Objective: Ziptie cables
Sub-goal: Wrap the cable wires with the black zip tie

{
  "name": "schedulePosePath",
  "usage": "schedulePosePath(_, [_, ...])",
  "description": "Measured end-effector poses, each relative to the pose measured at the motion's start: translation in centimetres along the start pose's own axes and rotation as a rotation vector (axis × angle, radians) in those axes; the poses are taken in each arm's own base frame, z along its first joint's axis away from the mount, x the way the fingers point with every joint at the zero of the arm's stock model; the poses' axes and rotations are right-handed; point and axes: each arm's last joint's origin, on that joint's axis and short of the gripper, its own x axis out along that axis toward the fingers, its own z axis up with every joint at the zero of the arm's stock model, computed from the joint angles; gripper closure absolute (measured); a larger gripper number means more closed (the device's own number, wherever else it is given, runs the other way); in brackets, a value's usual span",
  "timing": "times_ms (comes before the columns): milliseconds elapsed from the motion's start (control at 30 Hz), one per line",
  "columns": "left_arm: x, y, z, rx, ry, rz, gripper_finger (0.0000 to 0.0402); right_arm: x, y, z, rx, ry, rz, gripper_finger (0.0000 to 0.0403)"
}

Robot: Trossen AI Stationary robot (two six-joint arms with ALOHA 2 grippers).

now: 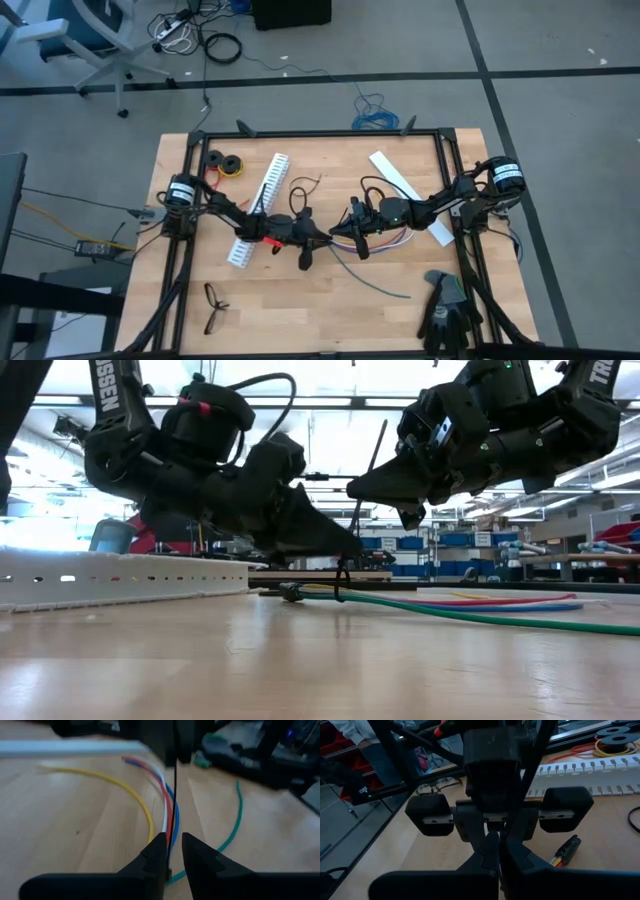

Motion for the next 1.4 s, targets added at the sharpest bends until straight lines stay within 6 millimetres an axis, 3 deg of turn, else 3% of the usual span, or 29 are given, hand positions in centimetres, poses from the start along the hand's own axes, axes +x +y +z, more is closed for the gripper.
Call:
schedulePosePath(367, [-0.6, 0.2, -0.5, 0.0, -0.004, 0.0, 0.0353, 0.0, 0.0, 0.0, 0.001, 0.001, 0.0, 0.0403])
schedulePosePath(567, [-0.6, 0.2, -0.5, 0.004, -0.008, -0.001, 0.0395, 0.0, 0.0, 0.0, 0.004, 0.001, 0.001, 0.0403])
schedulePosePath(833, [-0.6, 0.2, -0.5, 0.006, -0.009, 0.0, 0.0399, 0.0, 0.0, -0.1, 0.03, 0.007, -0.011, 0.0399])
schedulePosePath(1167, [-0.7, 0.2, -0.2, 0.024, -0.042, 0.015, 0.04, 0.0, 0.3, -0.8, 0.026, 0.047, -0.082, 0.034])
schedulePosePath(1400, [-0.7, 0.2, 0.1, 0.025, -0.074, 0.023, 0.0401, 0.1, 0.1, -1.3, 0.046, 0.058, -0.108, 0.0344])
